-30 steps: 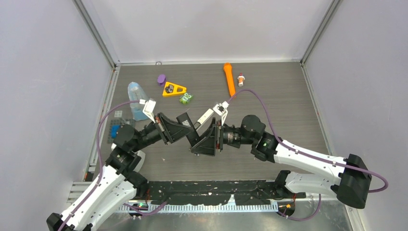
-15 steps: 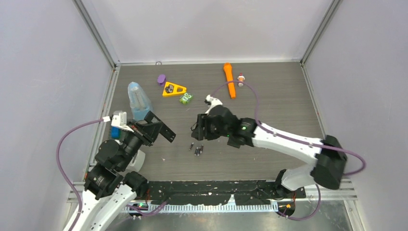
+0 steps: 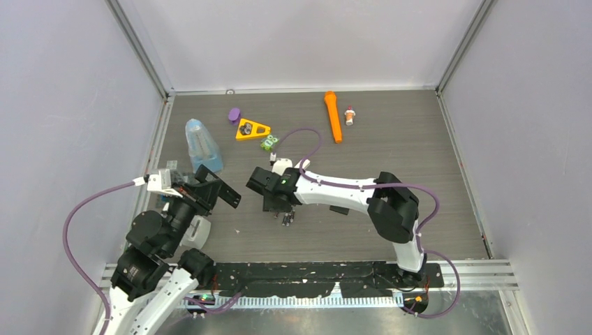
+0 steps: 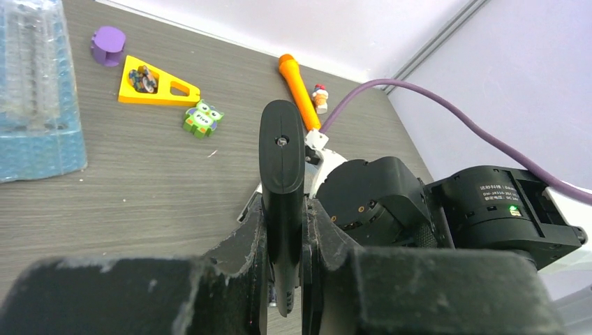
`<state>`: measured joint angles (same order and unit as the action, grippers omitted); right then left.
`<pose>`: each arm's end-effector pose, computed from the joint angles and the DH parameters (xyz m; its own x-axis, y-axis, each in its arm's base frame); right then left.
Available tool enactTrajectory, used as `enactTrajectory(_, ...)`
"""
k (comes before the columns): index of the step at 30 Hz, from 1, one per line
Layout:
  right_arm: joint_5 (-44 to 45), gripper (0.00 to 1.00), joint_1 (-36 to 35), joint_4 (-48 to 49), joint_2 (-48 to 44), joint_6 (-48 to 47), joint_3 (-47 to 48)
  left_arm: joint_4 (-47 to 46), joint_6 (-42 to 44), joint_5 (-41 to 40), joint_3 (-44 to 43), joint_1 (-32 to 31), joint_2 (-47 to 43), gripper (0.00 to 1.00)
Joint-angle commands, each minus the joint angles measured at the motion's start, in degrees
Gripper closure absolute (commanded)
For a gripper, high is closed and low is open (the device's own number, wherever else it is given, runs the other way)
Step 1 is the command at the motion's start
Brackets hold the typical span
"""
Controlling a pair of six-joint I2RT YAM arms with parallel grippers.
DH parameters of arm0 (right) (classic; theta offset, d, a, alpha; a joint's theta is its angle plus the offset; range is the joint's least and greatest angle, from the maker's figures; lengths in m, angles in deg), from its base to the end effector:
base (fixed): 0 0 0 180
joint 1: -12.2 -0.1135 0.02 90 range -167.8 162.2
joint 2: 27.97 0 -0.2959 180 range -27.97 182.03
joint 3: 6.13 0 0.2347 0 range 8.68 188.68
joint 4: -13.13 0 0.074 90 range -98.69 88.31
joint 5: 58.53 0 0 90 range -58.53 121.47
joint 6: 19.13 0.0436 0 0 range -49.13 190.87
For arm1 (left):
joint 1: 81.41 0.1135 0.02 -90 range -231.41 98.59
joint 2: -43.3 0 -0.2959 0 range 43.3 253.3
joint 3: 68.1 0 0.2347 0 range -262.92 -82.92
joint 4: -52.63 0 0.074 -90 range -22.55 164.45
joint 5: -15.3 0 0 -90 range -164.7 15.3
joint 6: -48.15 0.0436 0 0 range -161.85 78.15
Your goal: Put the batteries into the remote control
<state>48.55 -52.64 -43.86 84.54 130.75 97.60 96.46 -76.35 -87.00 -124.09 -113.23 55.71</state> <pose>0.1871 0.3681 0.2455 -0.8986 0.0317 -0.4376 -0.0731 0.9726 0.2206 0.0199 -0.0014 0.3384 -0.1923 -0.5320 -0.8246 0.2733 0.7781 -0.5656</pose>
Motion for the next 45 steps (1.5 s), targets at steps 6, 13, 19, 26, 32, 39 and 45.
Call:
enactTrajectory(6,5.71,0.57,-0.20,-10.13,3.31,9.29,7.30,0.52,0.75,-2.75,-1.97,0.03,-2.03,1.00)
enactTrajectory(13,3.72,0.58,0.54,-17.83,8.98,11.95,15.42,1.21,0.88,-2.81,-3.64,0.01,-2.72,1.00)
enactTrajectory(19,2.80,0.58,0.67,-16.76,9.73,13.50,15.73,2.39,0.99,-2.12,-4.49,0.02,-2.85,1.00)
enactTrajectory(26,2.34,0.59,1.17,-16.77,9.53,13.46,14.81,2.56,0.83,-2.23,-4.49,0.02,-3.52,1.00)
enactTrajectory(32,0.15,0.65,2.17,-16.01,9.29,13.49,13.20,3.34,0.77,-0.98,-4.66,0.00,-3.62,1.00)
enactTrajectory(39,-2.83,0.67,2.61,-12.51,8.94,11.59,9.06,3.26,-0.12,0.63,-3.26,0.00,-3.89,1.00)
enactTrajectory(45,-3.66,0.63,3.68,-12.25,10.25,11.00,9.15,2.74,-0.81,0.85,-2.03,0.00,-3.62,1.00)
